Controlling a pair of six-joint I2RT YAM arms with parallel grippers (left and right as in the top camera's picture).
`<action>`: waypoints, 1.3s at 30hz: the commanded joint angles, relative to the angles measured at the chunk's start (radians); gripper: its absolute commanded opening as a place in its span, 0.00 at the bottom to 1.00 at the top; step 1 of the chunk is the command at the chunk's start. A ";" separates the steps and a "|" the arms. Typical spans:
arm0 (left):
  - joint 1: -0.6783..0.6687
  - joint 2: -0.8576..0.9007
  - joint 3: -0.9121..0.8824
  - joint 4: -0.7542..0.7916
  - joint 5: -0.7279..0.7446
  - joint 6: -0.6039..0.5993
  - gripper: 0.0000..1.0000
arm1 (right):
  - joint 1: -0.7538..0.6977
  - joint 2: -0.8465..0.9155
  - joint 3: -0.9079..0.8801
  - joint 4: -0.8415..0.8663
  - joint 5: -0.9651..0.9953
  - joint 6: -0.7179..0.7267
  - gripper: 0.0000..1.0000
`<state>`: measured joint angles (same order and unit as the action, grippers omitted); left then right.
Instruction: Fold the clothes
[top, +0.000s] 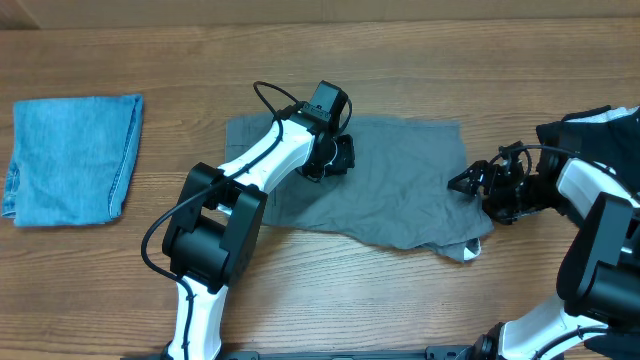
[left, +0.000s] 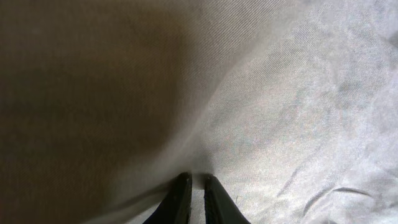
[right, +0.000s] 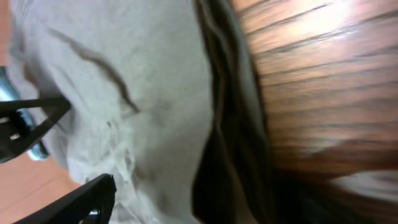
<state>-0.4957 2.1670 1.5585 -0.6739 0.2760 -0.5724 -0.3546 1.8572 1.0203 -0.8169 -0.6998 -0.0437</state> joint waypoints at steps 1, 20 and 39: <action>0.003 0.021 0.008 -0.002 0.002 0.020 0.12 | 0.002 0.008 -0.062 0.048 -0.073 -0.008 0.72; 0.002 0.021 0.008 0.016 0.002 0.019 0.12 | 0.163 0.008 -0.130 0.324 -0.214 0.042 0.29; 0.005 0.021 0.010 0.194 0.170 -0.065 0.04 | 0.055 0.008 0.002 0.105 -0.100 -0.072 0.04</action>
<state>-0.4957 2.1677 1.5585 -0.5129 0.3775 -0.5816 -0.2668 1.8603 0.9565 -0.6777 -0.8192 -0.0406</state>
